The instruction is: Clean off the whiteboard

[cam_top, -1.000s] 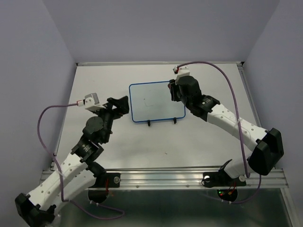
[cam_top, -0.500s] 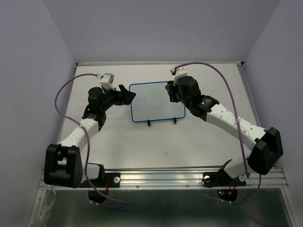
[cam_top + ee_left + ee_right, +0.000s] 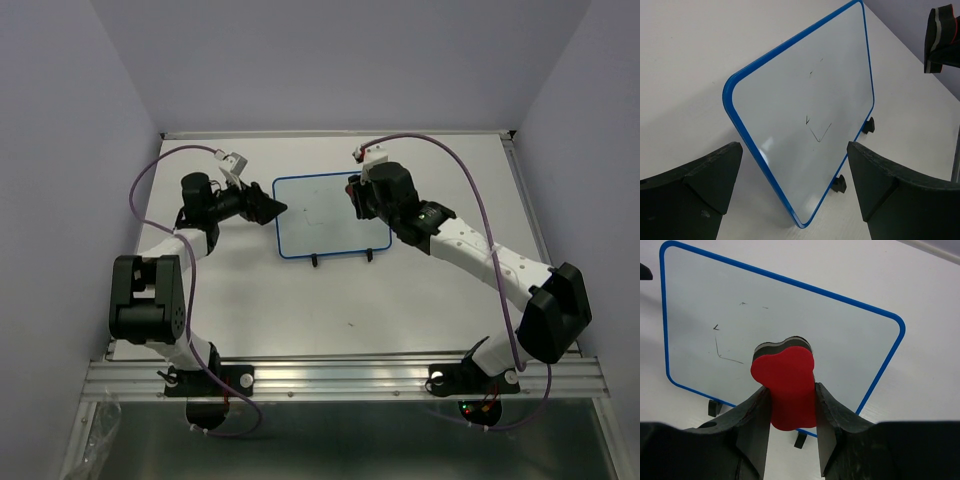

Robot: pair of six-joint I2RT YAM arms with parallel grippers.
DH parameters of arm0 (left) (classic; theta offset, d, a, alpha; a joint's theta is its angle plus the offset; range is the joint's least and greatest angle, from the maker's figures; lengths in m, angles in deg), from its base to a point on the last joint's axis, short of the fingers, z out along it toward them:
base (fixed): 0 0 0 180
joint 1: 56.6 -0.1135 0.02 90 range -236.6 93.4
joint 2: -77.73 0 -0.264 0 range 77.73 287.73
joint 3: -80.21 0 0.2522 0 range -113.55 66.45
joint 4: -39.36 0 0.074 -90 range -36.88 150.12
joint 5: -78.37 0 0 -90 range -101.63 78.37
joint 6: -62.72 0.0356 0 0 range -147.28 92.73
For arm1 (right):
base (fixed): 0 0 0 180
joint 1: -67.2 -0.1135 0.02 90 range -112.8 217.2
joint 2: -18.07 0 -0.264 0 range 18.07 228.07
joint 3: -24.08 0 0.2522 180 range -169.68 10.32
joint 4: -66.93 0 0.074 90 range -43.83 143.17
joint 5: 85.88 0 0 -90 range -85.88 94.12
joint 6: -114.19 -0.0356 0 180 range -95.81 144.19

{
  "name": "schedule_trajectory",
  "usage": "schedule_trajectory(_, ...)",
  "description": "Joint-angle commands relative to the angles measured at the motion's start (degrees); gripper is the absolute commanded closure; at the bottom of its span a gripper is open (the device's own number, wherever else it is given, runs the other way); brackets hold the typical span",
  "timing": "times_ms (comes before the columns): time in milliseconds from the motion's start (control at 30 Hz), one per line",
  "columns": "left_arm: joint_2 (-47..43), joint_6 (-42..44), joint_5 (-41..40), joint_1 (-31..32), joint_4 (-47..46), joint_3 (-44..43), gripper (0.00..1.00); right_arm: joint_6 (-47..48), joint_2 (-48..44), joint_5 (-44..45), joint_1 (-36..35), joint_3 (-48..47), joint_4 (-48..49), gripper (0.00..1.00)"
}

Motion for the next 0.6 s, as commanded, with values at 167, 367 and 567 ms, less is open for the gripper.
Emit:
schedule_trajectory(167, 5.2, 4.9, 8.6, -0.5, -0.8, -6.6, 0.02, 1.2, 0.8, -2.4, 0.3, -1.7, 2.1, 0.99)
schedule_trajectory(367, 9.2, 5.4, 11.5, -0.7, 0.0, -9.6, 0.13, 1.1, 1.6, -2.8, 0.3, -2.2, 2.4, 0.99)
schedule_trajectory(567, 11.4, 6.4, 14.2, -0.7, 0.2, -10.5, 0.24, 0.9, 1.6, -3.1, 0.3, -1.9, 2.4, 0.99)
